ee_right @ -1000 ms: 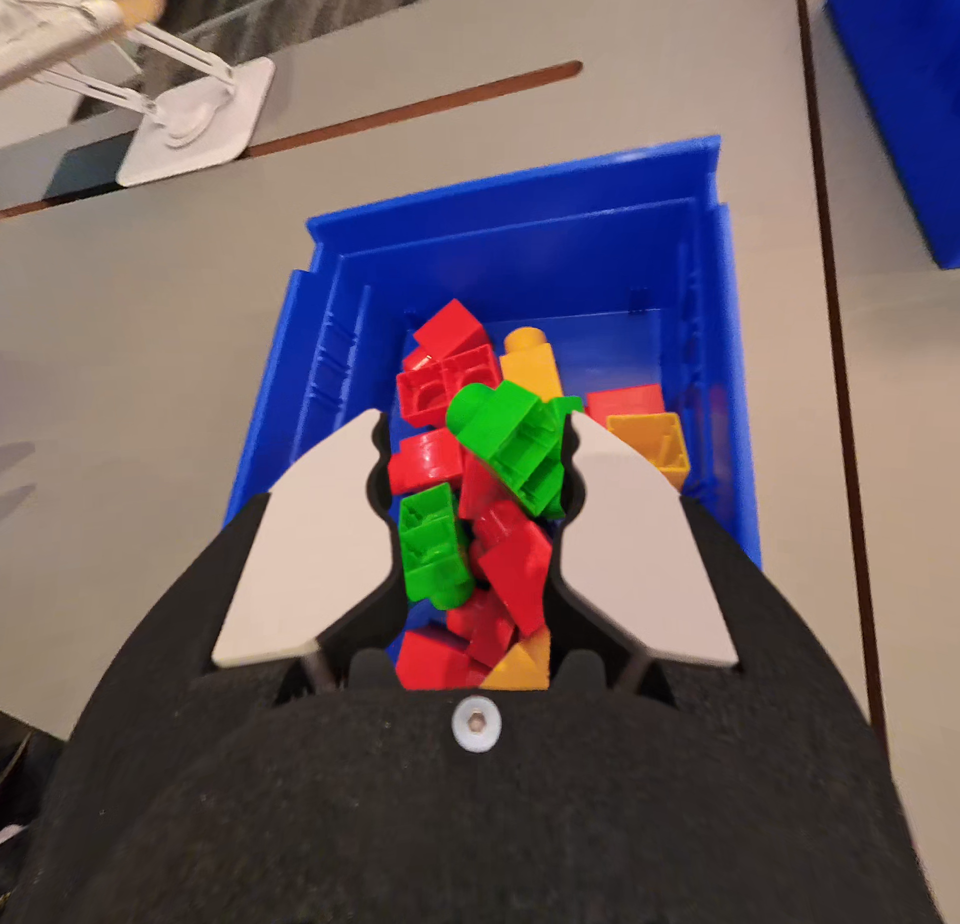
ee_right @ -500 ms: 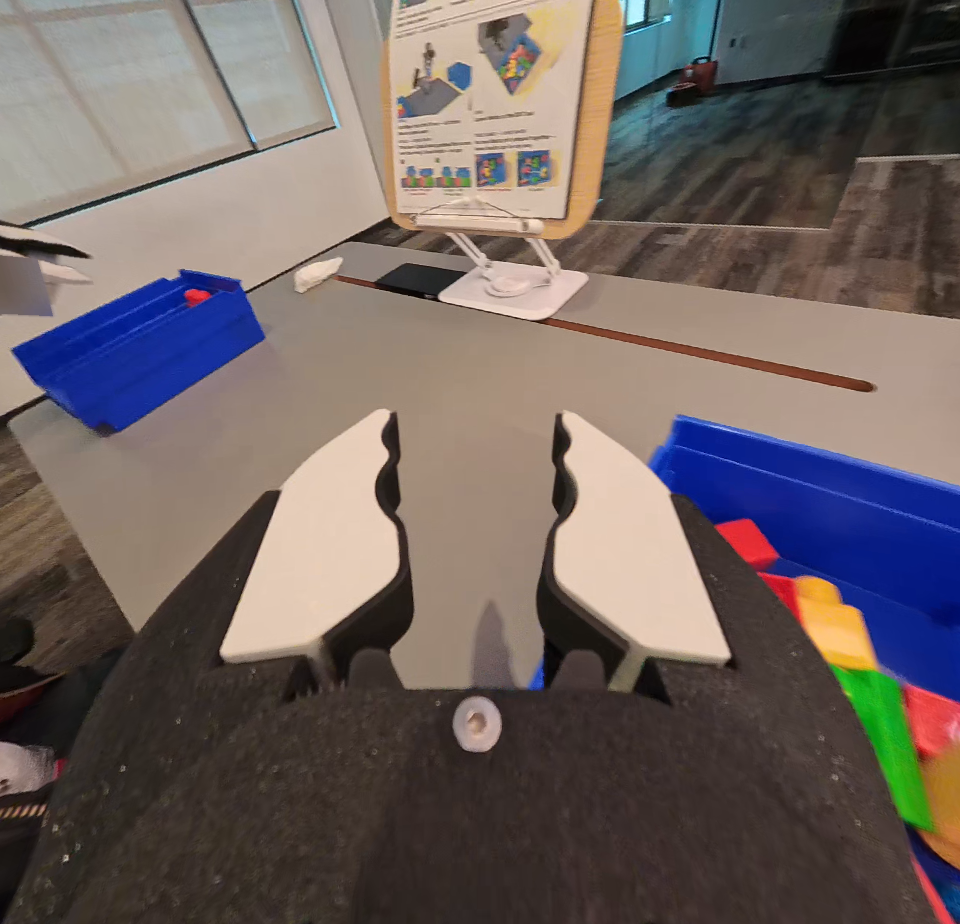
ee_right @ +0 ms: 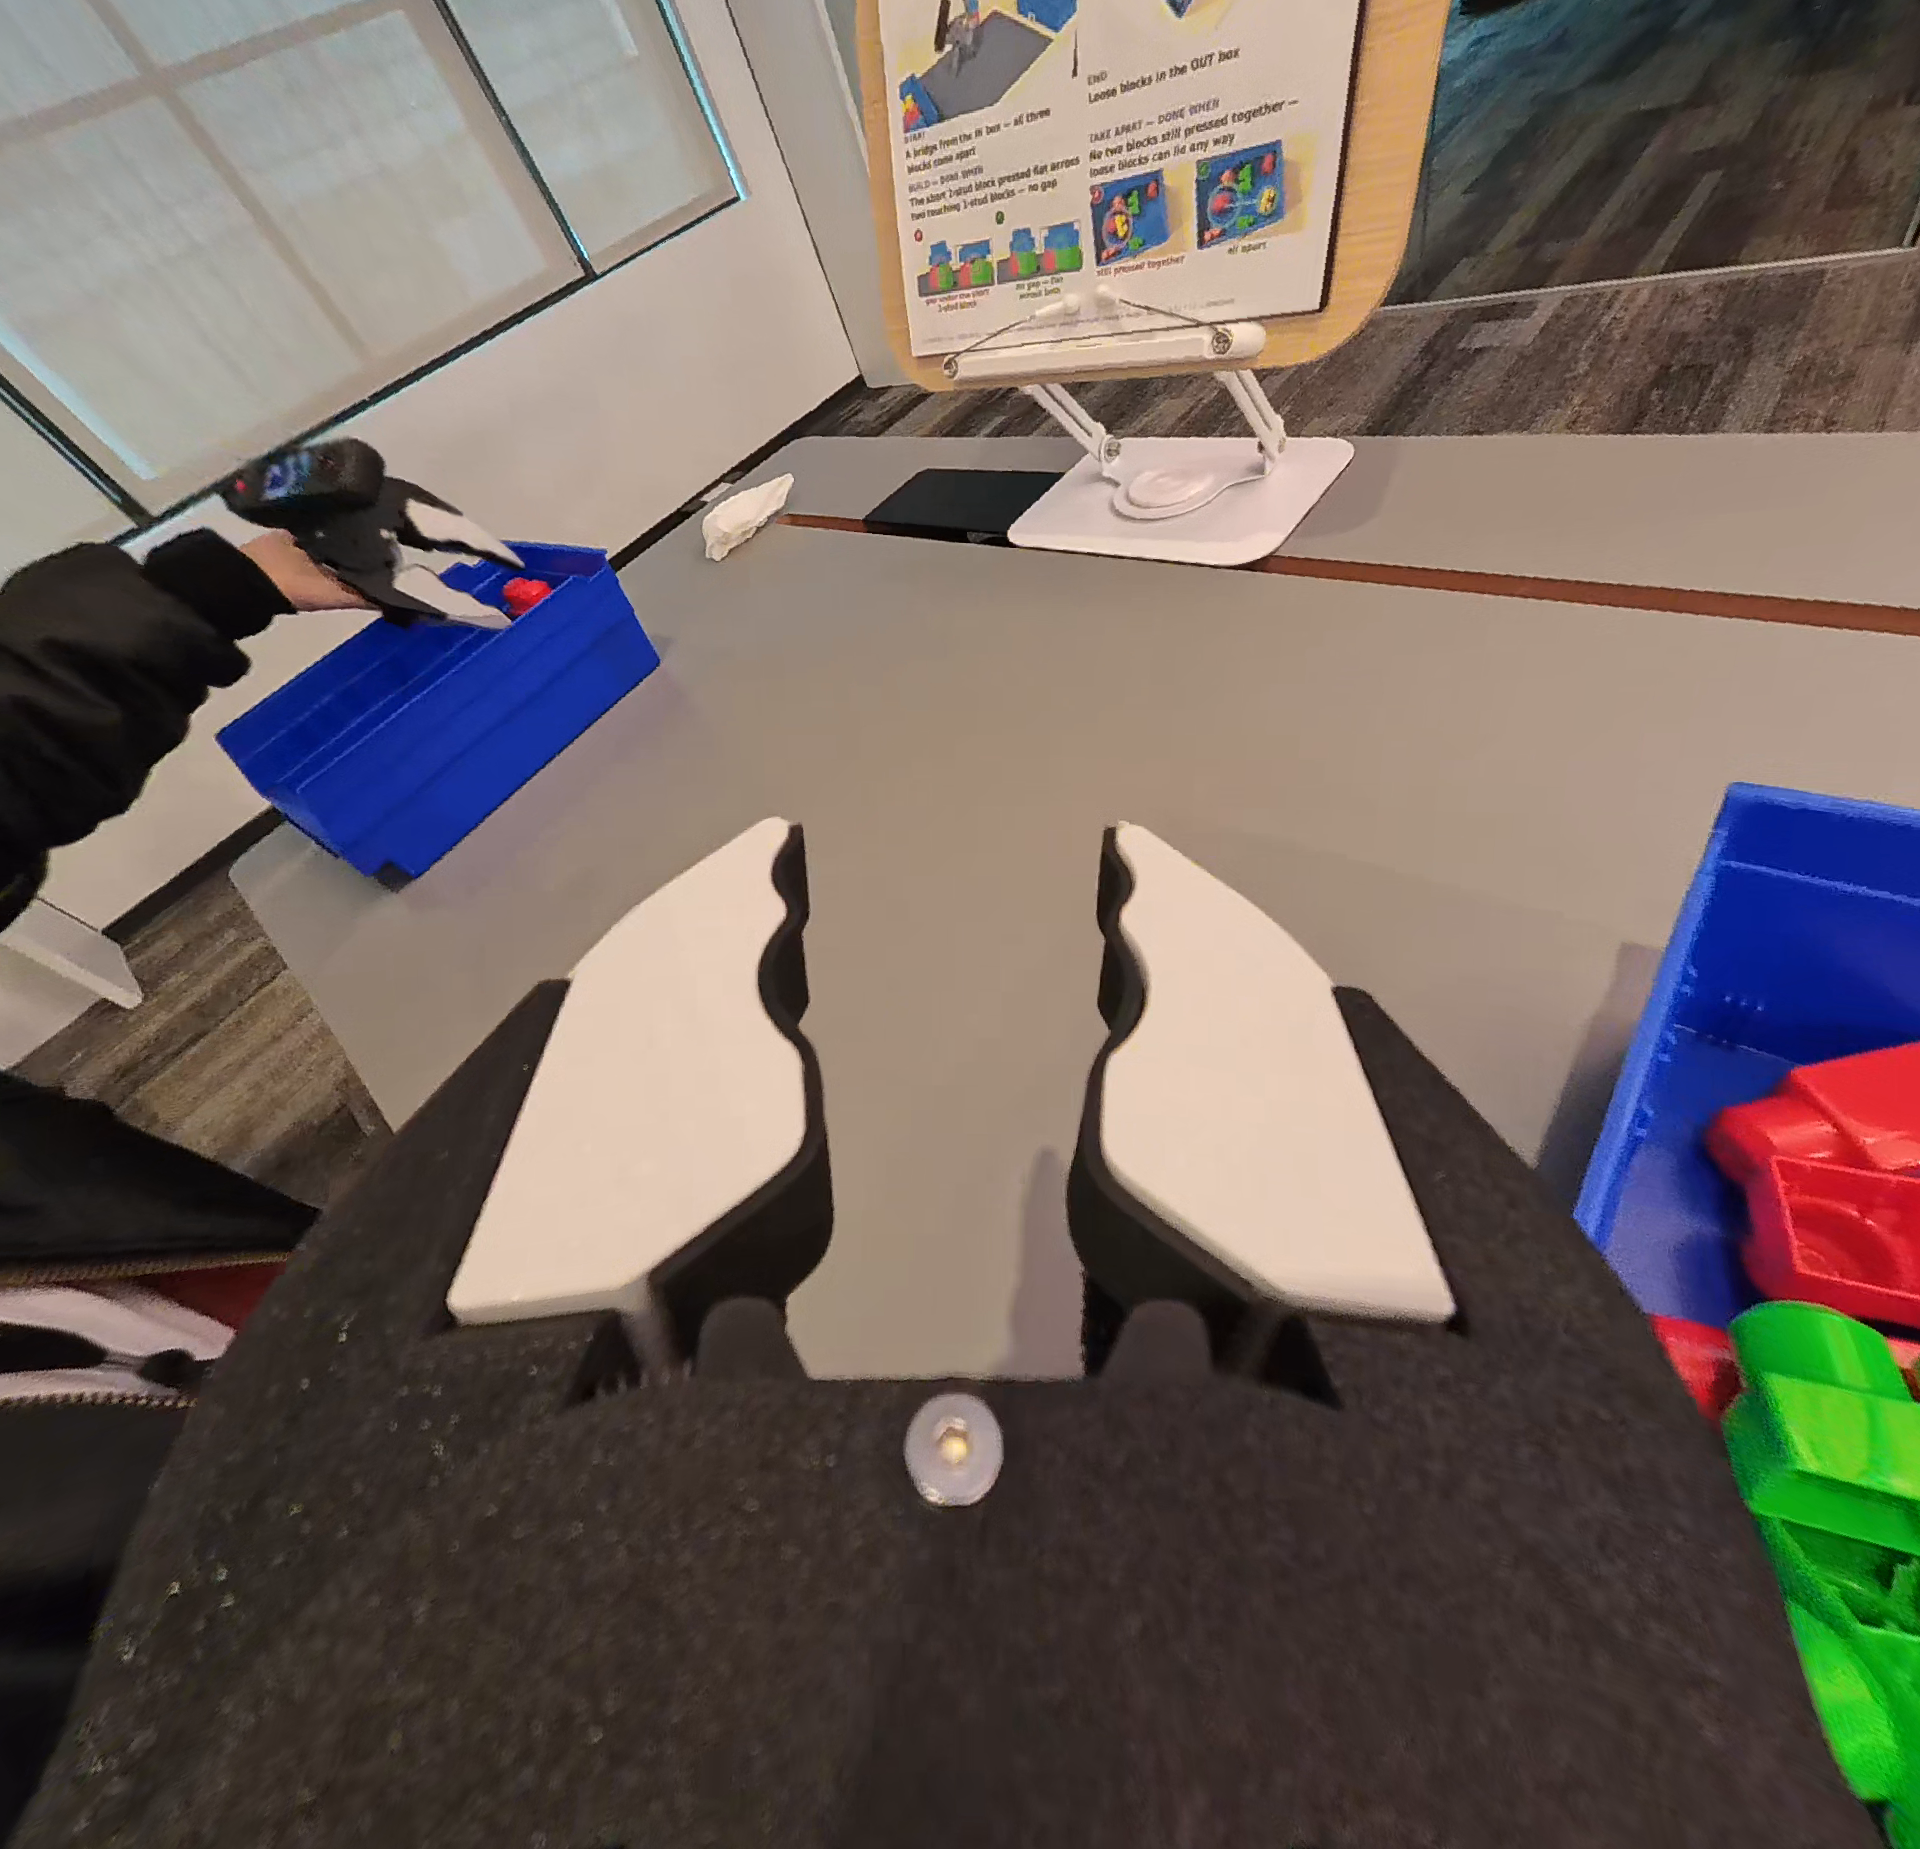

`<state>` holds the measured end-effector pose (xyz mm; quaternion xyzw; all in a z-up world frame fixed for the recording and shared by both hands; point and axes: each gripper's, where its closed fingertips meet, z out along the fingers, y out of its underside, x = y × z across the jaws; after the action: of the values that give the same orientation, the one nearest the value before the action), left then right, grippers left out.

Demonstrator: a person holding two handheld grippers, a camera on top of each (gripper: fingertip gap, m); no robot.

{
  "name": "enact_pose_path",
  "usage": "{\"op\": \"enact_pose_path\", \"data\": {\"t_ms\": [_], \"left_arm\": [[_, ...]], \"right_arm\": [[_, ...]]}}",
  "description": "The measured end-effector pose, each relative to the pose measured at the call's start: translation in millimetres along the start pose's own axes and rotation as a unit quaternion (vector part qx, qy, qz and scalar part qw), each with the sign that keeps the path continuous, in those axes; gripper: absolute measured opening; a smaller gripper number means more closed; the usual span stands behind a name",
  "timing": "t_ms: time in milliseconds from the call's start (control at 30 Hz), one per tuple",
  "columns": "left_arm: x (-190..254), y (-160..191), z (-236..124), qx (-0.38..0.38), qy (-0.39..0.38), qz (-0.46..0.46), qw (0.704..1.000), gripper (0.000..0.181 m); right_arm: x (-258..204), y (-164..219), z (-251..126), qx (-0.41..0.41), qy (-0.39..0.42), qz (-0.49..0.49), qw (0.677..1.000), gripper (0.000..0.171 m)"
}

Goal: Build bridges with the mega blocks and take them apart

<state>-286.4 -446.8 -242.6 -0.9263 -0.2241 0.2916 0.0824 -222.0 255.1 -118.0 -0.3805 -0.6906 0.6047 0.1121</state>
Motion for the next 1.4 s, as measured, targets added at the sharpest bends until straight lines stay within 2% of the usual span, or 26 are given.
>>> {"op": "enact_pose_path", "data": {"t_ms": [200, 367, 533, 633, 733, 1000, 1100, 1167, 1400], "left_arm": [[9.0, 10.6, 24.2, -0.029, 0.060, 0.028, 0.997, 0.053], [10.4, 6.2, 25.9, -0.019, 0.071, 0.010, 0.997, 0.055], [11.3, 12.3, 20.6, -0.048, 0.039, 0.030, 0.998, 0.049], [4.9, 10.2, 20.6, -0.053, 0.024, 0.020, 0.998, 0.037], [6.9, 9.2, 26.6, -0.052, 0.040, -0.005, 0.998, 0.051], [8.3, 9.5, 23.8, -0.065, 0.029, 0.027, 0.997, 0.039], [7.9, 9.2, 24.9, -0.056, 0.033, 0.032, 0.997, 0.039], [6.2, 10.3, 32.0, -0.062, 0.027, 0.025, 0.997, 0.047], [2.1, 5.3, 33.8, -0.071, 0.002, 0.015, 0.997, 0.043]], "right_arm": [[3.8, -6.1, 19.2, -0.002, 0.000, 0.022, 1.000, 0.052], [0.1, -1.1, 45.4, -0.023, -0.023, 0.029, 0.999, 0.051], [-7.2, 8.7, 59.3, -0.056, -0.042, 0.017, 0.997, 0.051], [-7.9, 9.1, 59.5, -0.059, -0.046, 0.013, 0.997, 0.051], [-7.6, 7.2, 56.1, -0.055, -0.051, 0.019, 0.997, 0.050], [-3.1, 12.3, 43.6, -0.050, -0.052, 0.029, 0.997, 0.050], [-0.3, 14.0, 43.1, -0.049, -0.054, 0.034, 0.997, 0.049], [-0.5, 12.9, 44.5, -0.044, -0.059, 0.037, 0.997, 0.049], [-5.3, 22.4, 49.3, -0.055, -0.071, 0.037, 0.995, 0.049]]}}
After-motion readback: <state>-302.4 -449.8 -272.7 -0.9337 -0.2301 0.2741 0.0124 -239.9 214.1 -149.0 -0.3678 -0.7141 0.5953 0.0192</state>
